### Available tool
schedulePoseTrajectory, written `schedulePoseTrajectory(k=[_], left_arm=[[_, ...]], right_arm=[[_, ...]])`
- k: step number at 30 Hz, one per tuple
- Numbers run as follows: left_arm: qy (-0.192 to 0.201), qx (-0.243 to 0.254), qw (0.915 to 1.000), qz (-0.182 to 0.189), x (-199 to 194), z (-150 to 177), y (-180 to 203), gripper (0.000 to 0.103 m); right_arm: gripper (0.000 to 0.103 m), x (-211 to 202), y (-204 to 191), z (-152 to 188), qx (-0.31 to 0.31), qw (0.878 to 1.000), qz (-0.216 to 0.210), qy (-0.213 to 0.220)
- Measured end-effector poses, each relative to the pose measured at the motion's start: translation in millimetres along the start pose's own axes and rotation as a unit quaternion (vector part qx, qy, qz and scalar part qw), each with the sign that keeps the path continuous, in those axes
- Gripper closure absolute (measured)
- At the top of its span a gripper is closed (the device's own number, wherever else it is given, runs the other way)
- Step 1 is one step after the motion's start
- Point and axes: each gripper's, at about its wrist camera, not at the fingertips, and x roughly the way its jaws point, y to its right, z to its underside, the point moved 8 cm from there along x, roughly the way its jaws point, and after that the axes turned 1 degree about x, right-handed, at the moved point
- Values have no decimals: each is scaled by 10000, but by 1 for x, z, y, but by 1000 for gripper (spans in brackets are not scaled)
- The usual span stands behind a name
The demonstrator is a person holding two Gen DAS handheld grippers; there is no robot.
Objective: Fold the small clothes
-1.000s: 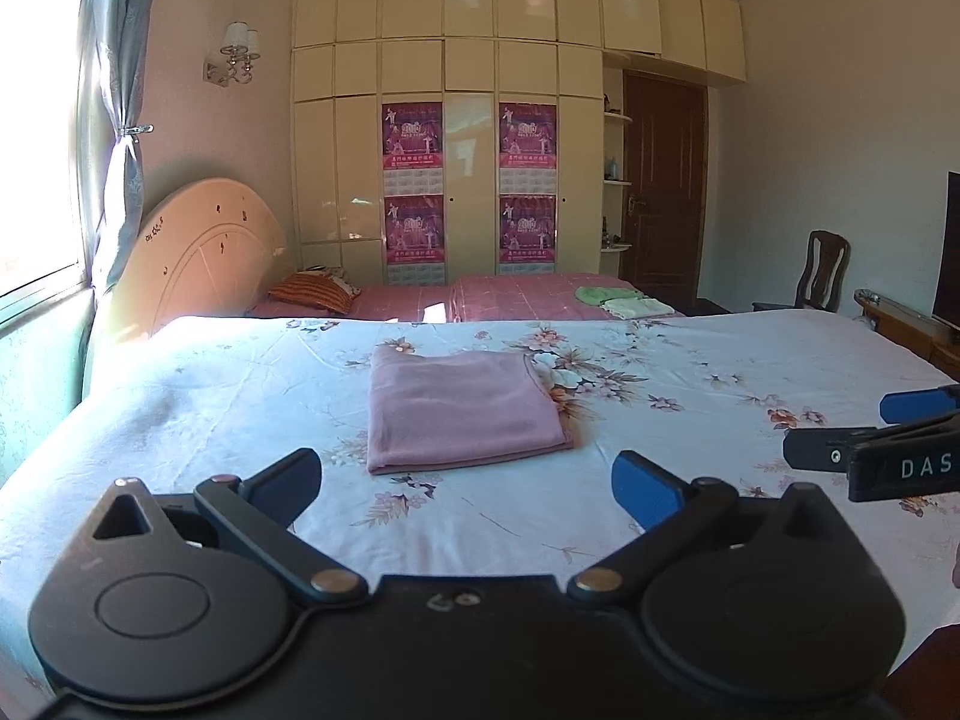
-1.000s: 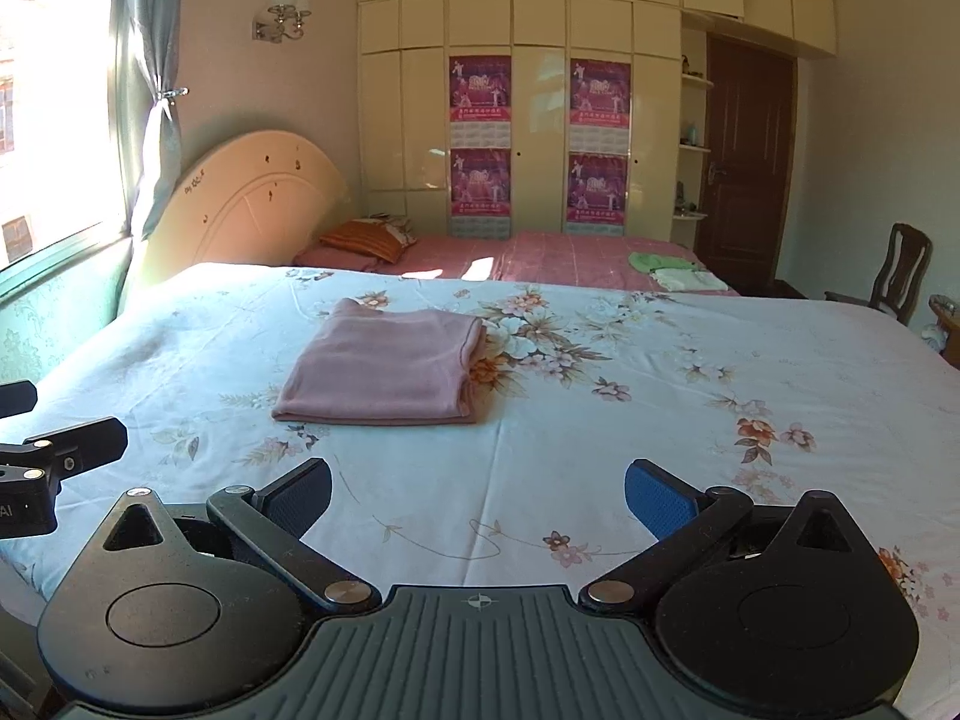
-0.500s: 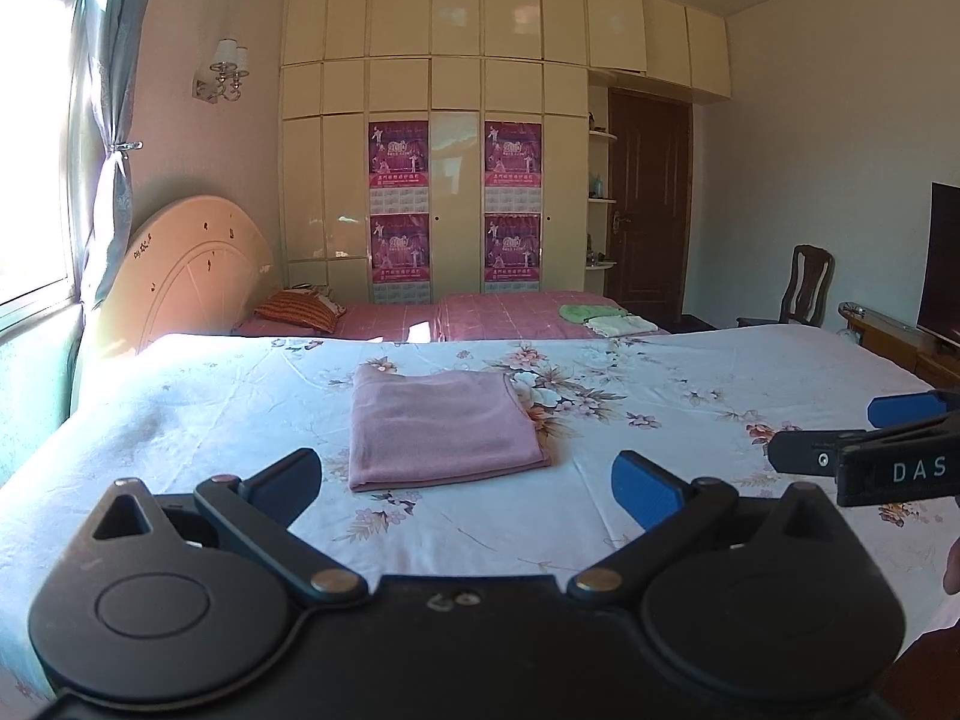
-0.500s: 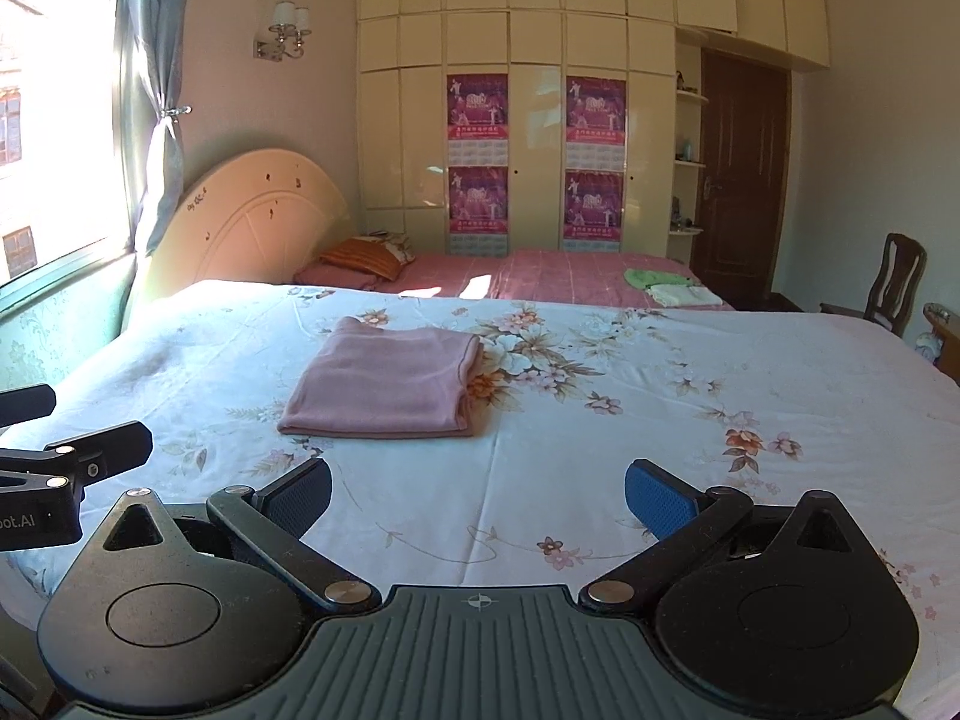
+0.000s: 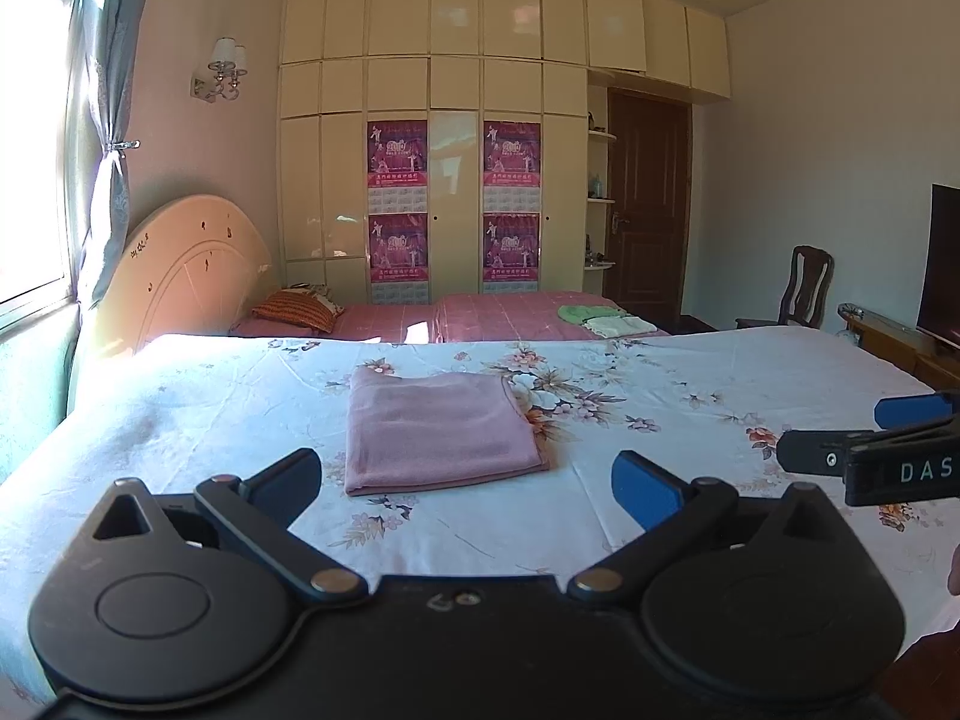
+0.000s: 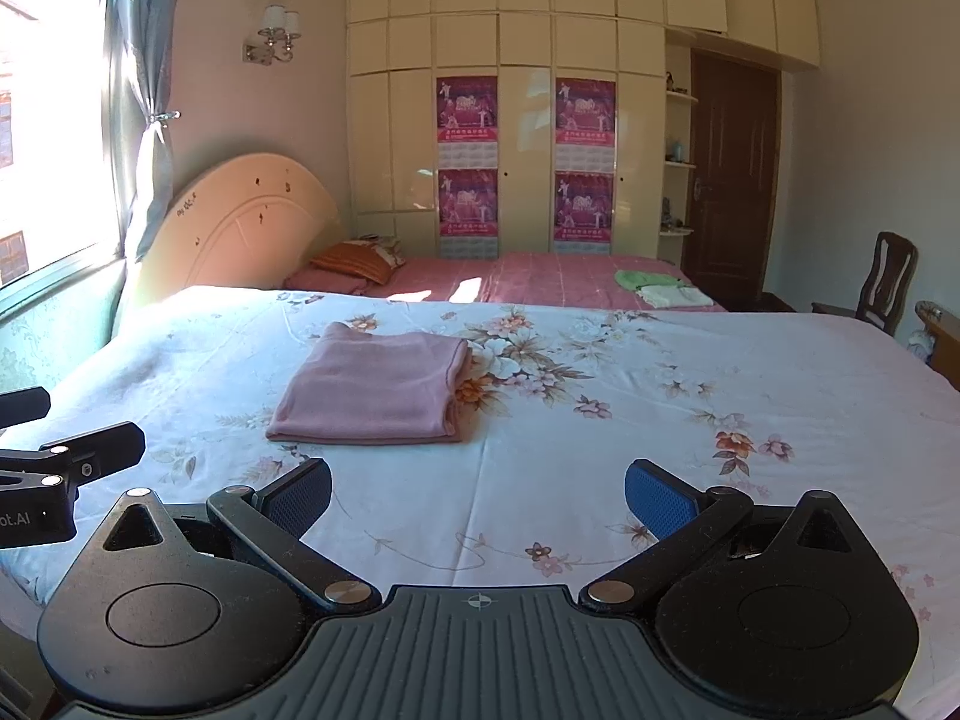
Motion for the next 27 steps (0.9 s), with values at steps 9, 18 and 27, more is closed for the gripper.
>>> schedulePoseTrajectory(k=[9,18,27], left_arm=[[12,-8,10000,-22,0,-2,1,0],[7,-16,10000,-19,1,-1,-4,0],[-10,1,10000,-7,3,-2,-6,0]], right_arm=[[0,-2,1,-3,36,10000,-28,52],[0,-3,0,-5,2,10000,-36,38],[0,1,-1,-4,11,10000,-36,-6]])
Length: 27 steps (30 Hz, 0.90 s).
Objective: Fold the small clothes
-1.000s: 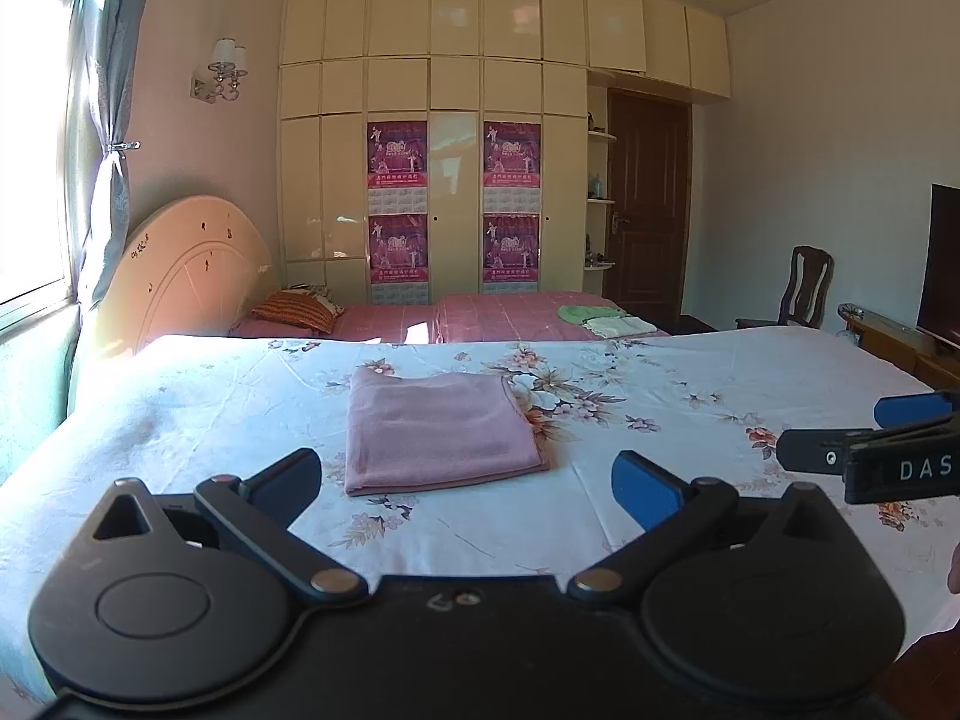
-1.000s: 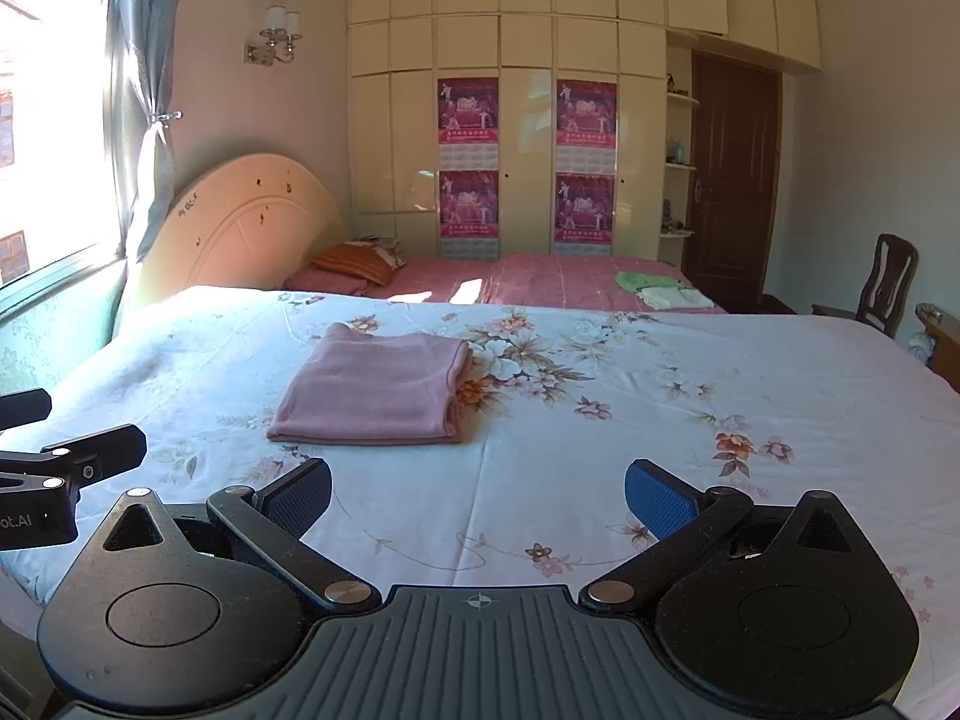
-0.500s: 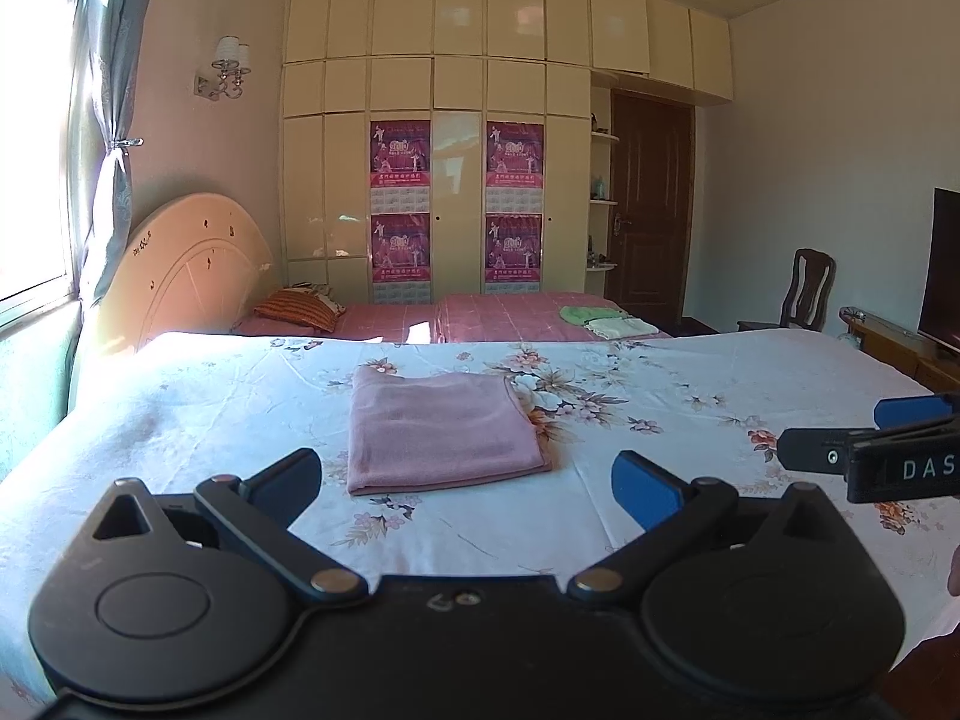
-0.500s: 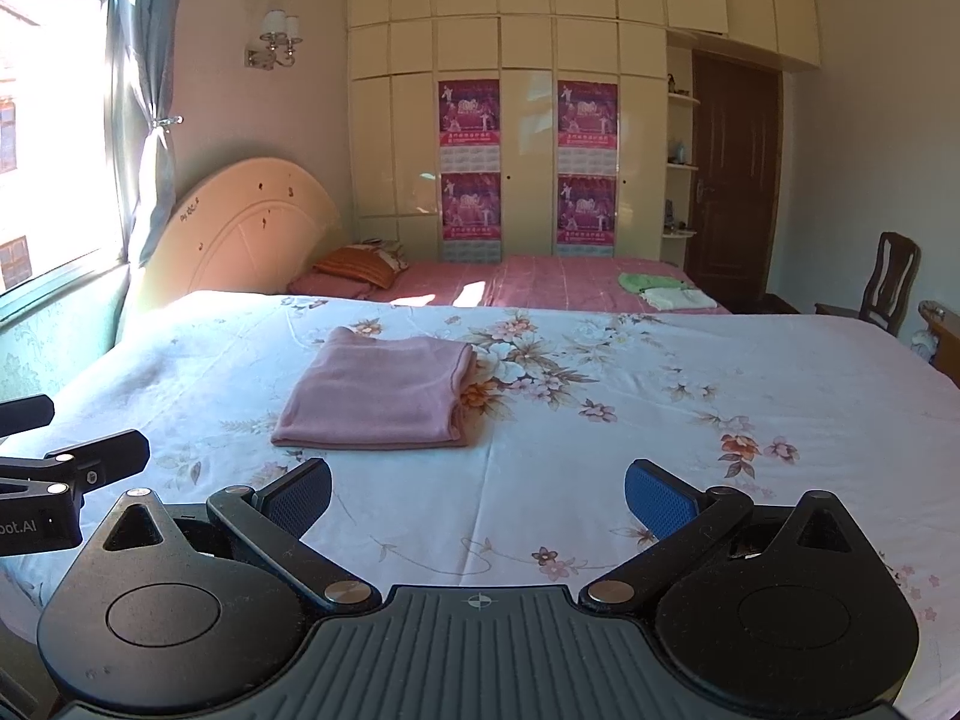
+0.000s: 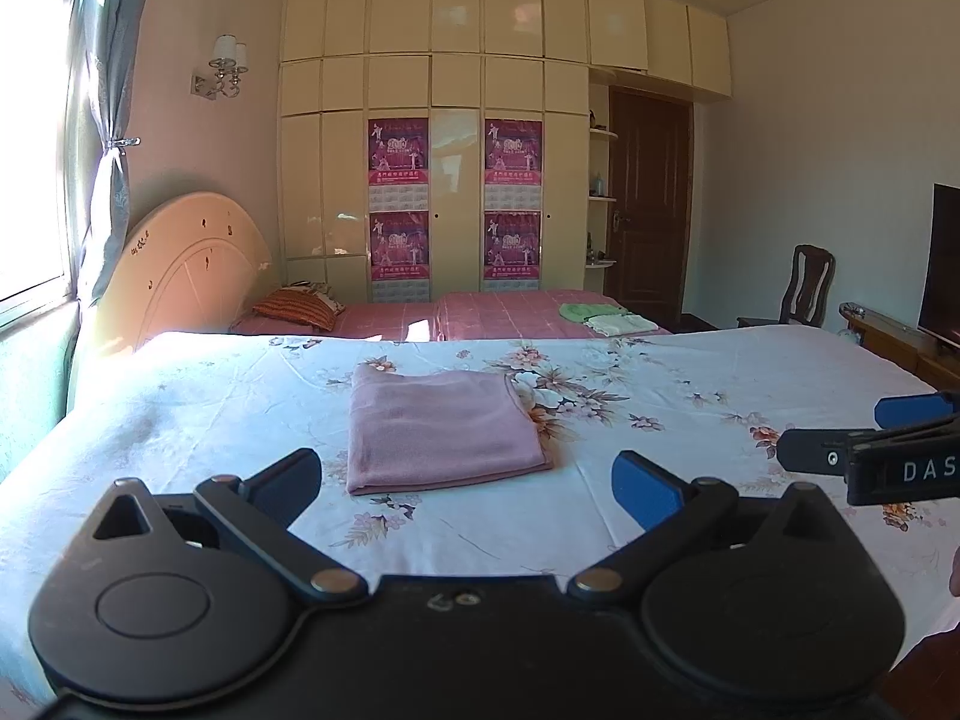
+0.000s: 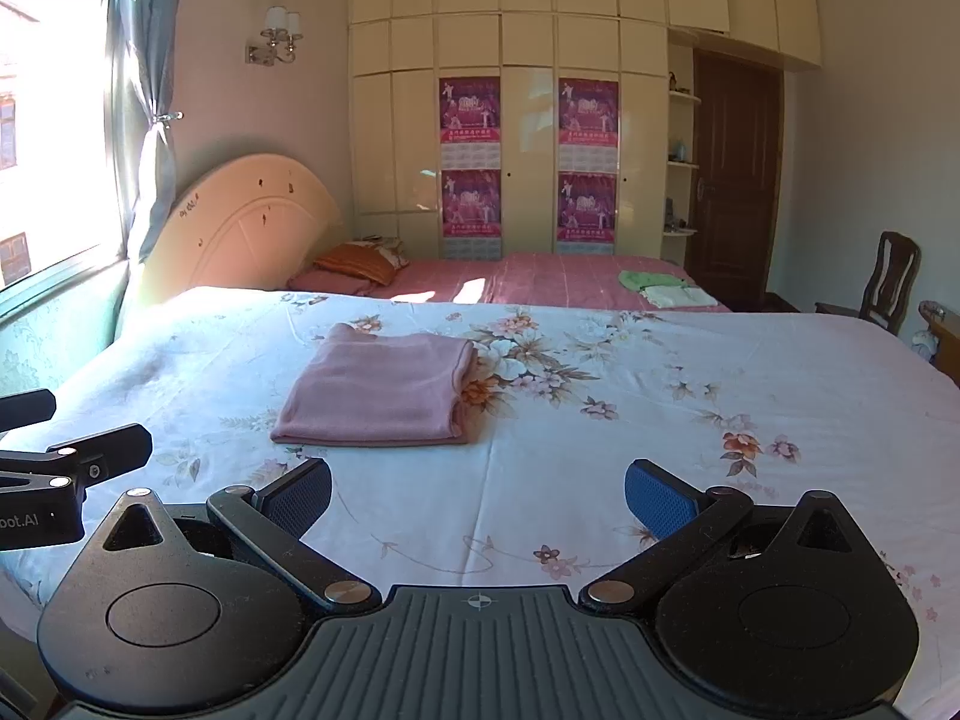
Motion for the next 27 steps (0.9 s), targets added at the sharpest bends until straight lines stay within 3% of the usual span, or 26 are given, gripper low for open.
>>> schedulePoseTrajectory(k=[27], left_arm=[[24,99,9999,22,5,-7,1,0]], right_arm=[[0,6,5,-2,37,9999,-99,-25]])
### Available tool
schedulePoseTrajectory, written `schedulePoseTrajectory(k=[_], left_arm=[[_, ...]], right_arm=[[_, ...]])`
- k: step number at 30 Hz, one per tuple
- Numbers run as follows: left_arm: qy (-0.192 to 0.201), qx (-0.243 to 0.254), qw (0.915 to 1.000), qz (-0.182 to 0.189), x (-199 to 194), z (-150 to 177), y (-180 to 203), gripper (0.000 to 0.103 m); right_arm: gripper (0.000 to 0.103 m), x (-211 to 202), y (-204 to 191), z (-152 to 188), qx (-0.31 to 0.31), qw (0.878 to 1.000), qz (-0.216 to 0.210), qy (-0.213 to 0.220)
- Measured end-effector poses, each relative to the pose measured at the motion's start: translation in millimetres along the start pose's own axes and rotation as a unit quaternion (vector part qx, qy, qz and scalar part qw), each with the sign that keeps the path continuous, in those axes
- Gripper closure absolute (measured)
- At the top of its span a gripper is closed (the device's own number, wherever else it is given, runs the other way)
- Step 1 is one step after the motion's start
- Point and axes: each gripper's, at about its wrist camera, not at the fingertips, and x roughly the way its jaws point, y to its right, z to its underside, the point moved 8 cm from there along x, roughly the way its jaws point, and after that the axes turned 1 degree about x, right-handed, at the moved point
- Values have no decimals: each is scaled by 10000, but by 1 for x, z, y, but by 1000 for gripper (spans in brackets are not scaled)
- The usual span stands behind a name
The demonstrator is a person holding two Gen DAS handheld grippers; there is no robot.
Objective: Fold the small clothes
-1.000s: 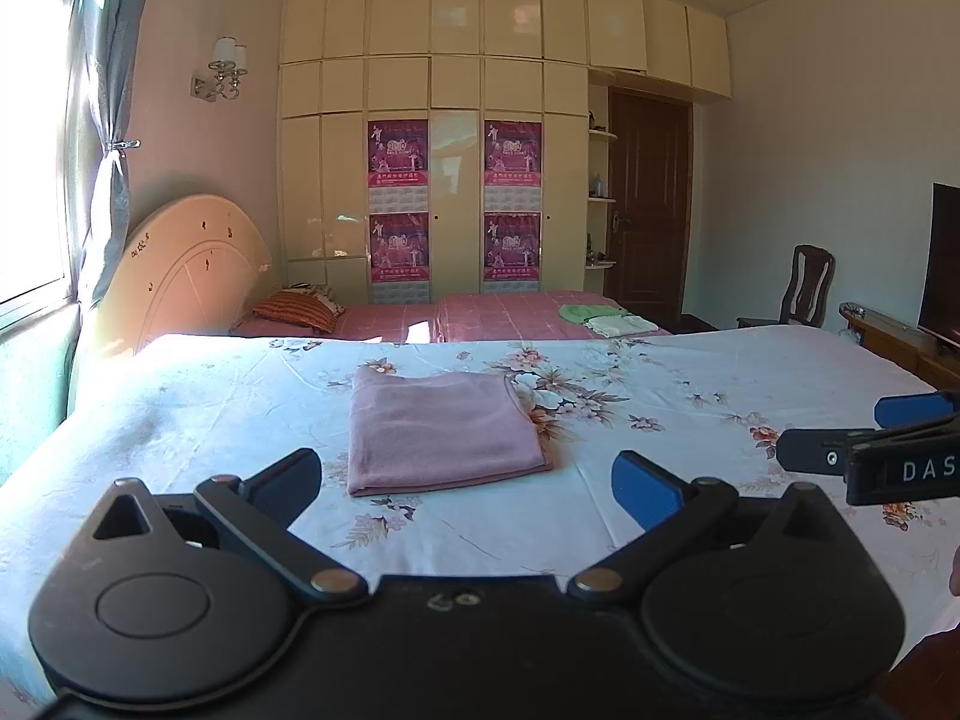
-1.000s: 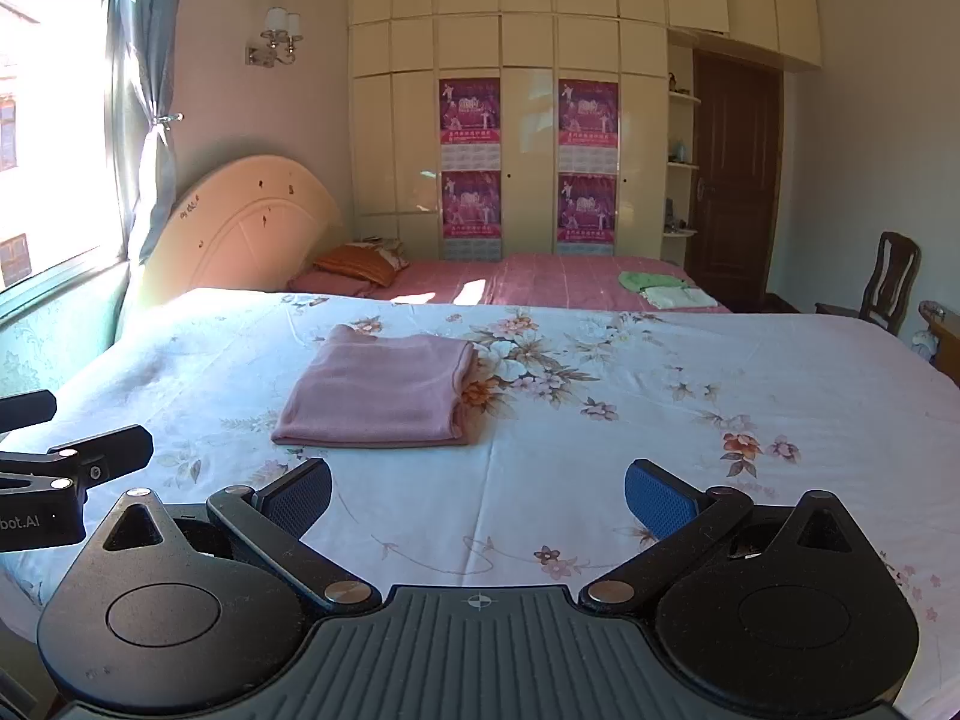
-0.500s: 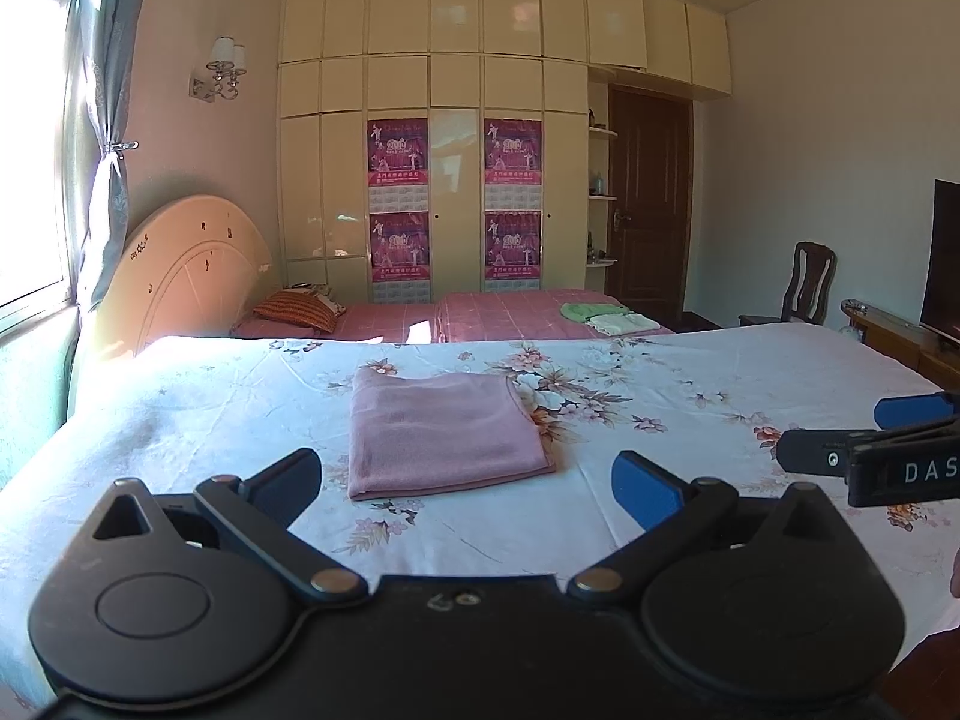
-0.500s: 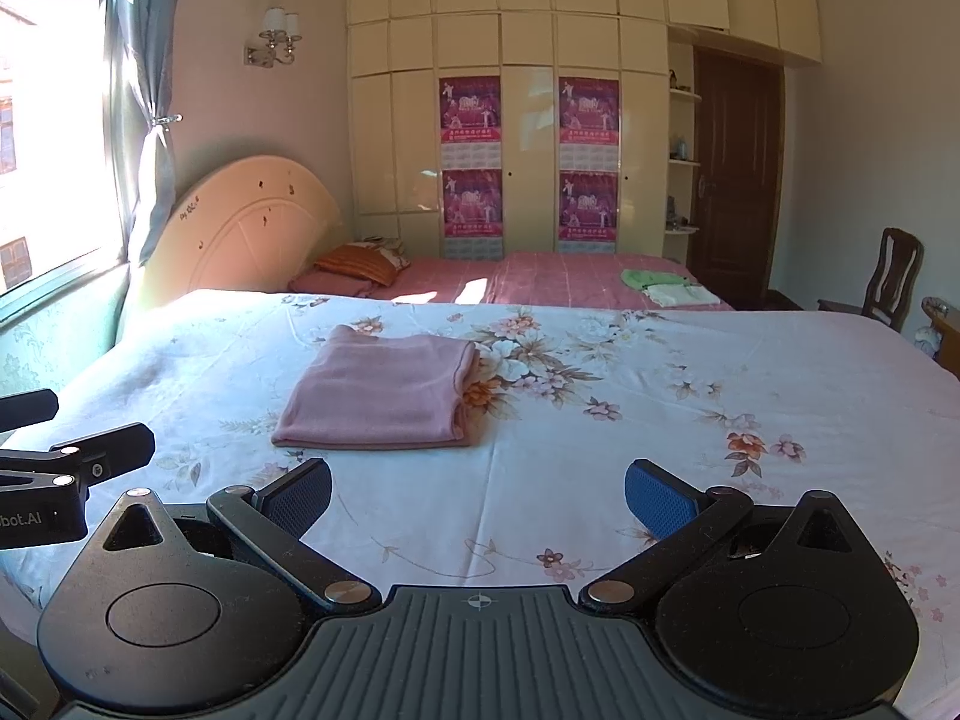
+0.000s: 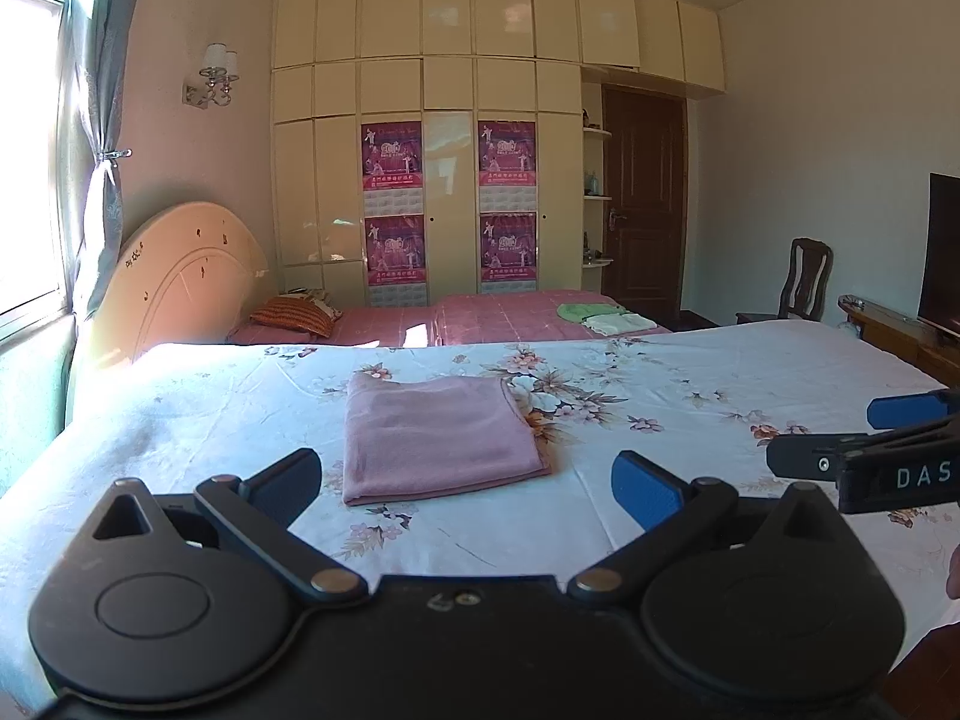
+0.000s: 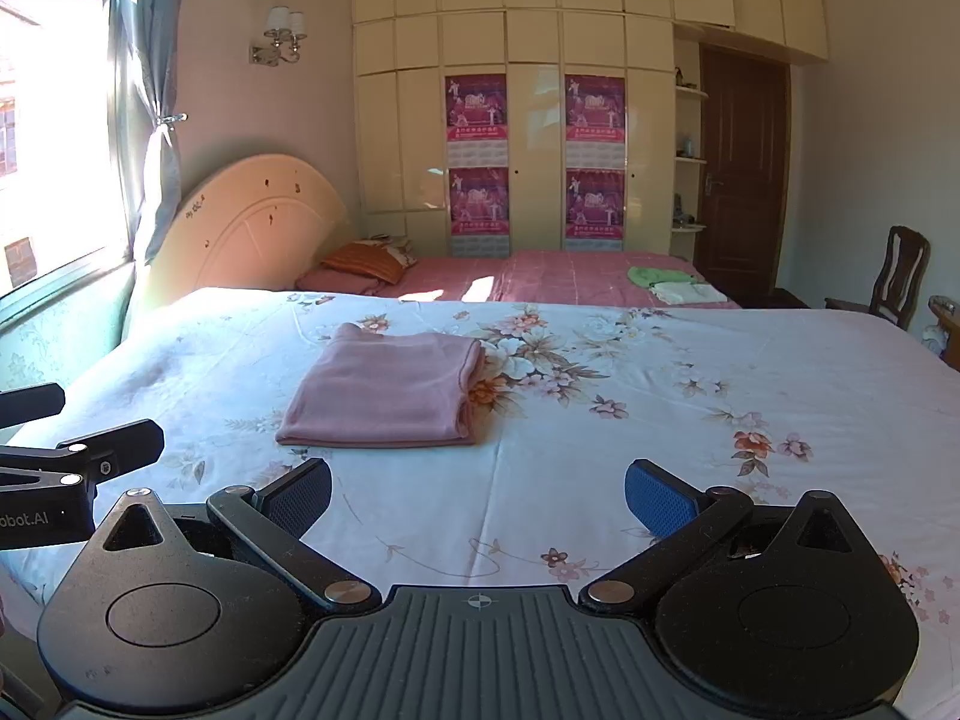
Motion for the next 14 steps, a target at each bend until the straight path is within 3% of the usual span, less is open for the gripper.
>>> schedulePoseTrajectory(k=[14], left_arm=[[85,63,9999,39,-3,0,3,0]], right_arm=[[0,1,1,1,-16,10000,-49,0]])
